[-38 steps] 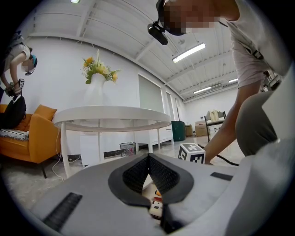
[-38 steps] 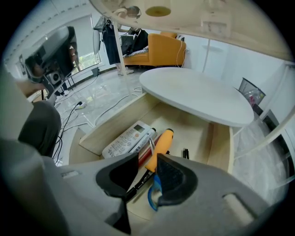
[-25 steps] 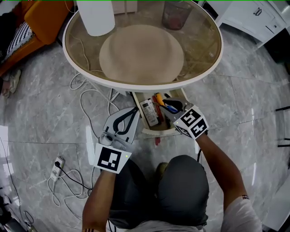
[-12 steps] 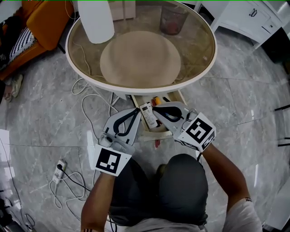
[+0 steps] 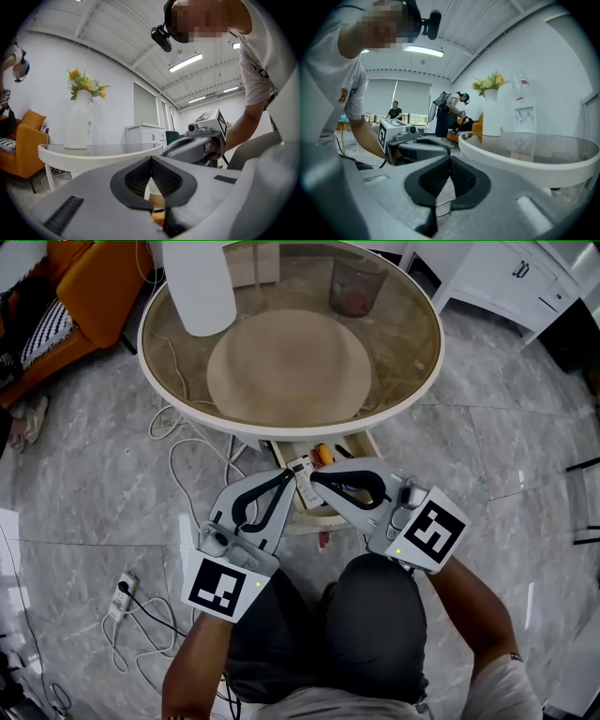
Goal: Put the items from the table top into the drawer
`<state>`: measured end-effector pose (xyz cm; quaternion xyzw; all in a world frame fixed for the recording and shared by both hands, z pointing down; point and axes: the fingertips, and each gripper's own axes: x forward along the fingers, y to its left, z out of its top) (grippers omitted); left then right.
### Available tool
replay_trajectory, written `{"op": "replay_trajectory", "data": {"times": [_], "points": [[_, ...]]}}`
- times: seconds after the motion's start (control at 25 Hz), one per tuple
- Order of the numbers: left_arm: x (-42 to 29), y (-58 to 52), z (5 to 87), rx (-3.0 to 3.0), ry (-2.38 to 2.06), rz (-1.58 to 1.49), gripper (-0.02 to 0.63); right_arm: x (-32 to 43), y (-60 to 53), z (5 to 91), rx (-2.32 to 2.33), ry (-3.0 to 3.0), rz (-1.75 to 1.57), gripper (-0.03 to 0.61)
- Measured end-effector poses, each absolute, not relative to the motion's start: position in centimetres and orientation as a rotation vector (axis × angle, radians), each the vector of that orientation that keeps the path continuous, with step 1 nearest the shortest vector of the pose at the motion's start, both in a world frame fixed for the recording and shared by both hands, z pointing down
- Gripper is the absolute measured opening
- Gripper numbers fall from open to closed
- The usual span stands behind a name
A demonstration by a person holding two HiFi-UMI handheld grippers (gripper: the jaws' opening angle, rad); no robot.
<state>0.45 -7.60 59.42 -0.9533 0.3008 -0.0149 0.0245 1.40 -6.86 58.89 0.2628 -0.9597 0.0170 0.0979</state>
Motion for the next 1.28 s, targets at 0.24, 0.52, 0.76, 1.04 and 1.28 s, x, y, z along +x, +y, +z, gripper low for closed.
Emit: {"op": "replay_trajectory", "data": {"times": [0.24, 0.52, 0.76, 1.04, 1.28], "points": [[1.0, -7.4, 57.3, -2.956, 0.929, -0.045, 0.0, 1.9, -6.5, 56.3, 0.785, -2.891, 0.026, 0.0], [0.5, -8.0, 52.9, -2.957, 0.955, -0.052, 0.0, 2.0, -7.4, 52.6, 0.81, -2.901, 0.038, 0.0], [-0.4, -8.1, 47.9, -2.959, 0.99, -0.055, 0.0, 1.7, -7.3, 47.5, 0.831, -2.902, 0.052, 0.0], [-1.1, -8.3, 40.6, -2.95, 1.03, -0.042, 0.0, 1.1, -7.2, 41.0, 0.825, -2.912, 0.047, 0.0], [-1.2, -7.6, 34.7, -2.954, 1.047, -0.066, 0.0, 1.1, -6.3, 35.6, 0.815, -2.894, 0.071, 0.0]]}}
